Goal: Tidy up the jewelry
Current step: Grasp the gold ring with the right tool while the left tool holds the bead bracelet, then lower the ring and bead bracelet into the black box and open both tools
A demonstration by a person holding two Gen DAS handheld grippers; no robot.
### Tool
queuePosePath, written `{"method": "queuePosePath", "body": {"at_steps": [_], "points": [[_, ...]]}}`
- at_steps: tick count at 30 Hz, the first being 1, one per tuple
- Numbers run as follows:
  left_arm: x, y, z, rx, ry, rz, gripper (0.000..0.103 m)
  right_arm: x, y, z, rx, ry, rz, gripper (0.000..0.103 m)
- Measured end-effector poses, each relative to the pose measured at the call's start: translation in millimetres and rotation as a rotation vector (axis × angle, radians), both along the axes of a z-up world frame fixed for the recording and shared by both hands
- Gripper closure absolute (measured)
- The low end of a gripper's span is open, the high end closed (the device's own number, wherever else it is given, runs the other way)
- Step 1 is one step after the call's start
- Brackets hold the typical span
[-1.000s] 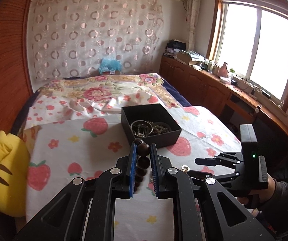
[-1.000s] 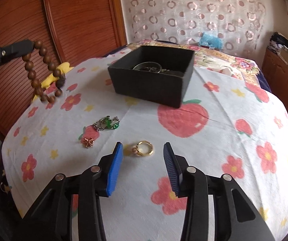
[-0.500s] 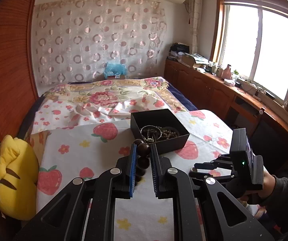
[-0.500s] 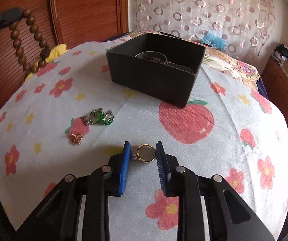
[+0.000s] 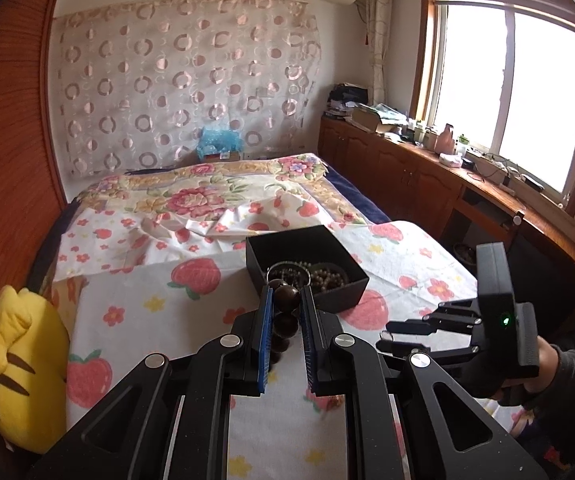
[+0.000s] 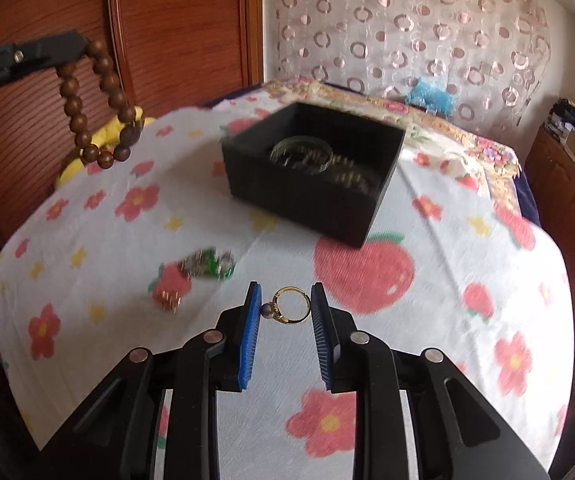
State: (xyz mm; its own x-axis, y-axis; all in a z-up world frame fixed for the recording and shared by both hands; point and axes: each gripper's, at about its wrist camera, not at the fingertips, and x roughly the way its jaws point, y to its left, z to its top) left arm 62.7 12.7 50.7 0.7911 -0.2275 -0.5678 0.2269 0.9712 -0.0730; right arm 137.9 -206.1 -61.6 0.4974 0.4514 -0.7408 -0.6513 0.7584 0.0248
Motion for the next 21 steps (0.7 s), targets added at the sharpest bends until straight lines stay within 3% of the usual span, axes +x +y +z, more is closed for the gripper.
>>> {"method": "queuePosePath", "body": {"at_steps": [10, 21], "points": [[45.8, -10.3, 12.5, -0.002, -0.014, -0.013, 0.091, 50.3, 4.0, 30.4, 0.043, -0.054, 0.0, 0.075], [99.1, -24.0, 7.4, -0.007, 0.01, -0.031, 0.091, 90.4, 8.6, 21.6, 0.066, -0.029, -0.009, 0.075]]}}
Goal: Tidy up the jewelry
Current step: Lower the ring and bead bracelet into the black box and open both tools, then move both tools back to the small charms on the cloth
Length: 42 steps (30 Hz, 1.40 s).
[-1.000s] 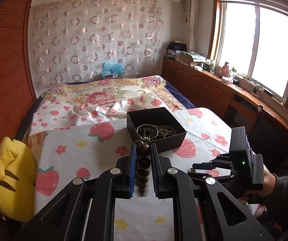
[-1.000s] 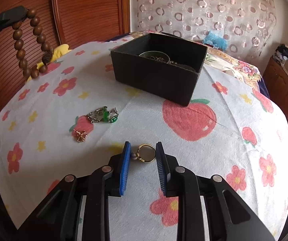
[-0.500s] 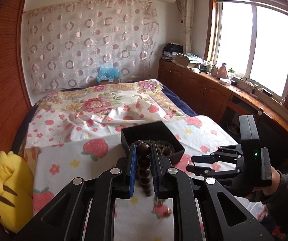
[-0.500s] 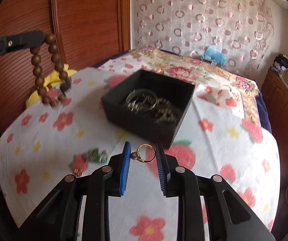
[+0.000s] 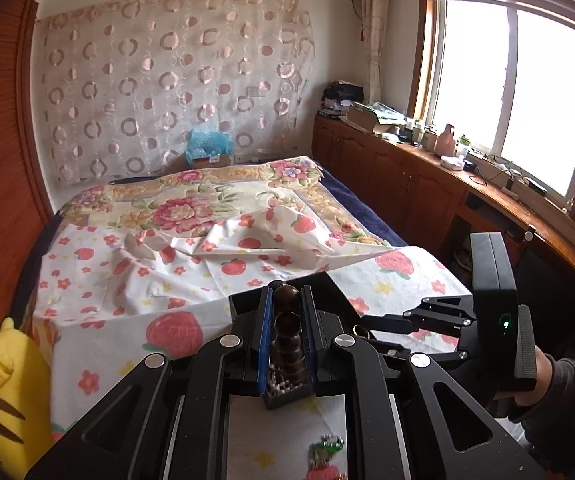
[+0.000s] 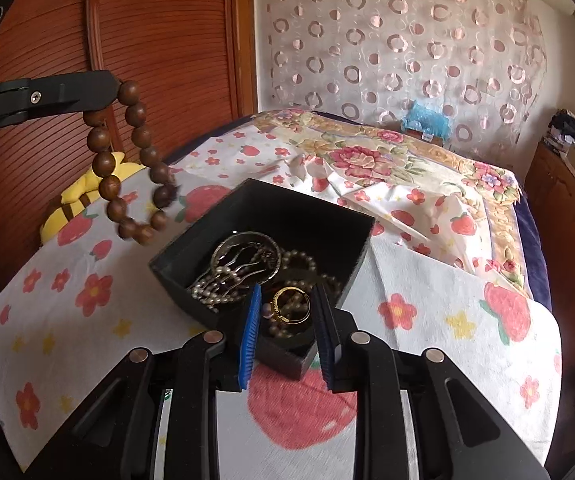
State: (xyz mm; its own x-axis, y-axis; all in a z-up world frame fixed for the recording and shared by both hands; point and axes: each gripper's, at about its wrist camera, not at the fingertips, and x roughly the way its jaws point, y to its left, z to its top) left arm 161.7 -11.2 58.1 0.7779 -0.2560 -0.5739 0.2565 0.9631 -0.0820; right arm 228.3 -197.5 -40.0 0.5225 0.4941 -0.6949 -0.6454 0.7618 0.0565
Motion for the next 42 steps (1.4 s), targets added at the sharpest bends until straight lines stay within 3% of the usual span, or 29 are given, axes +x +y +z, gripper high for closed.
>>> {"method": "queuePosePath", "body": {"at_steps": [4, 17, 23, 29, 42], "points": [[11.9, -4.8, -4.6, 0.002, 0.01, -0.011, 0.091, 4.6, 0.1, -2.3, 0.01, 0.006, 0.002, 0.063], [41.6, -21.6, -34.5, 0.034, 0.083, -0.038, 0.09, -1.1, -16.7, 0.1, 0.031, 0.001, -0.012, 0.062], [31.9, -23.2, -38.5, 0.052, 0.089, -0.04, 0.082, -15.3, -22.0, -1.0, 0.029, -0.004, -0.01, 0.062], [9.5, -13.5, -58.6, 0.061, 0.132, -0.03, 0.08, -28.3, -24.2, -2.7, 0.043, 0.019, 0.005, 0.062], [-16.3, 21.7, -88.0, 0.073, 0.189, 0.082, 0.071, -55.7, 16.3, -24.4, 0.022, 0.083, 0.113, 0.062]]}}
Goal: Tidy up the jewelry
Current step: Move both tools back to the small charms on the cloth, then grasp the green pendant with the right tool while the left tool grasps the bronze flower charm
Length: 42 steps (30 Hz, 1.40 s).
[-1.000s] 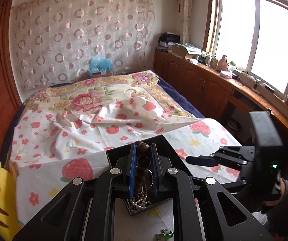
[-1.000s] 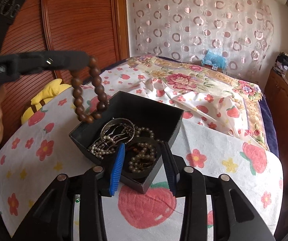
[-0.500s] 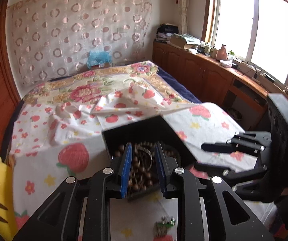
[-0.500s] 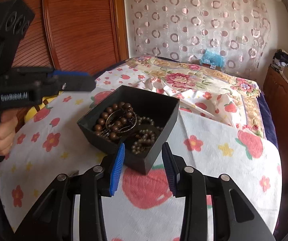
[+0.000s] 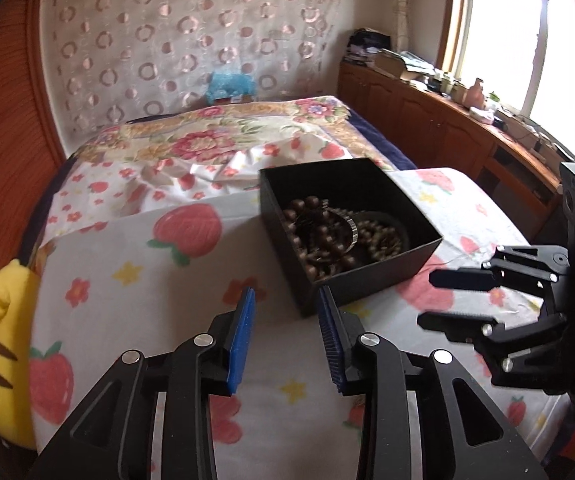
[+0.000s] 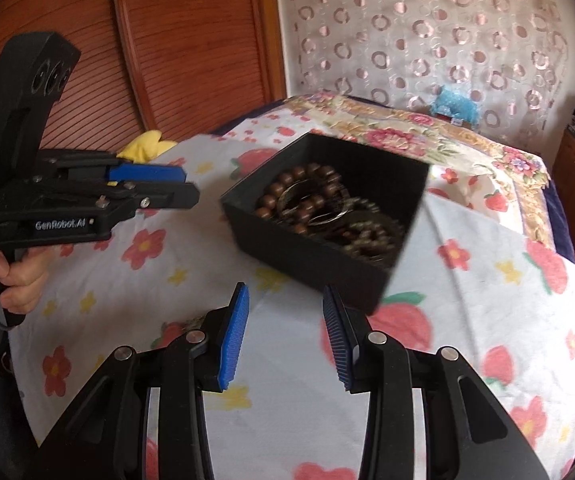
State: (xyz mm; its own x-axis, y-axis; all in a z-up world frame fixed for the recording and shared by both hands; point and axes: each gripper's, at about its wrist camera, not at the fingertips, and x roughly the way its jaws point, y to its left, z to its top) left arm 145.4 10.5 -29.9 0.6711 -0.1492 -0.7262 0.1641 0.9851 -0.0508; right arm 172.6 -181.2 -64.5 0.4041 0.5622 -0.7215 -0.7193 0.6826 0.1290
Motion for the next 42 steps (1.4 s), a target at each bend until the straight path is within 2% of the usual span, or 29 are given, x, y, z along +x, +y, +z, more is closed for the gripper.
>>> {"method": "queuePosePath", "body": {"at_steps": [5, 10, 13, 16, 18, 24, 26, 33, 42], "points": [[-7.8, 12.6, -8.2, -0.001, 0.013, 0.033, 0.064, -11.3, 24.6, -13.3, -0.029, 0.026, 0.071, 0.062], [-15.8, 23.9, -20.2, -0.01, 0.042, 0.059, 0.064, -18.0, 43.0, -26.3, -0.065, 0.057, 0.131, 0.062], [-20.2, 26.2, -27.9, -0.012, 0.062, 0.062, 0.064, -20.0, 47.5, -26.7, -0.086, 0.04, 0.144, 0.062], [-23.4, 27.0, -35.4, -0.014, 0.079, 0.06, 0.064, -21.7, 52.7, -26.0, -0.127, 0.015, 0.148, 0.071], [-25.6, 26.4, -39.2, -0.017, 0.089, 0.056, 0.064, -22.9, 52.9, -25.9, -0.14, 0.012, 0.155, 0.071], [-31.1, 22.7, -45.3, -0.021, 0.103, 0.045, 0.064, -23.2, 38.5, -24.8, -0.15, 0.015, 0.138, 0.072], [-31.6, 20.5, -46.3, -0.022, 0.106, 0.04, 0.064, -22.7, 37.7, -26.2, -0.146, 0.019, 0.136, 0.084], [-34.9, 7.5, -46.0, -0.023, 0.113, 0.006, 0.064, -20.3, 25.7, -23.9, -0.123, 0.01, 0.097, 0.085], [-47.7, -22.0, -47.2, -0.035, 0.121, -0.074, 0.064, -20.8, -19.2, -2.3, -0.083, -0.021, -0.003, 0.085]]}}
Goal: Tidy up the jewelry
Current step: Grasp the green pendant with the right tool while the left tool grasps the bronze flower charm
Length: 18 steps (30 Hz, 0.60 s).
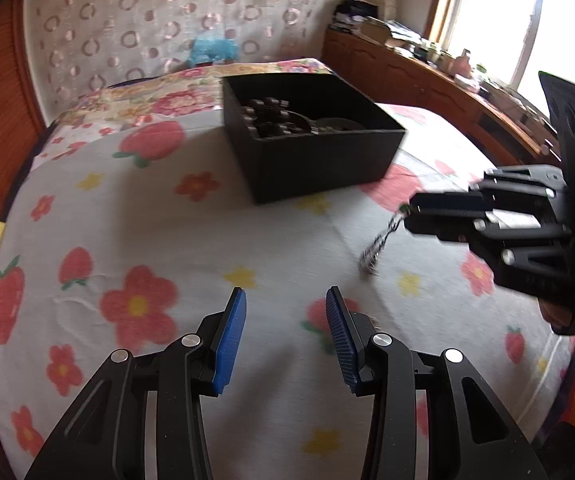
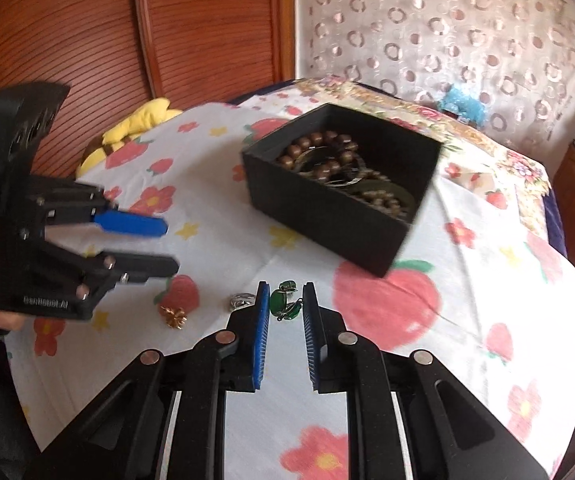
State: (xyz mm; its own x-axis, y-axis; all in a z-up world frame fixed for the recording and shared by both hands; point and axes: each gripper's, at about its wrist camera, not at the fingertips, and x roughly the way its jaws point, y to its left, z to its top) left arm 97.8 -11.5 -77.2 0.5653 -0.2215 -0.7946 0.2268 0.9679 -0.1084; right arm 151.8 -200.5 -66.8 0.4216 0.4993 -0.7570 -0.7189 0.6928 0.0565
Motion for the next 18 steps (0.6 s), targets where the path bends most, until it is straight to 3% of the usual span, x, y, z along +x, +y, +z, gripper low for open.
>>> {"method": "queuePosePath", "body": {"at_steps": [13, 18], "points": [[-16.8, -31.0, -2.2, -0.012, 0.001, -0.086, 0.064, -5.7, -28.1, -0.6, 0.026, 0.003, -0.066, 0.085], [-18.3, -36.0, -3.5, -0.005, 0.007, -0.099, 0.074, -5.5, -29.4, -2.5, 0.032, 0.007, -0.066, 0.085]]}}
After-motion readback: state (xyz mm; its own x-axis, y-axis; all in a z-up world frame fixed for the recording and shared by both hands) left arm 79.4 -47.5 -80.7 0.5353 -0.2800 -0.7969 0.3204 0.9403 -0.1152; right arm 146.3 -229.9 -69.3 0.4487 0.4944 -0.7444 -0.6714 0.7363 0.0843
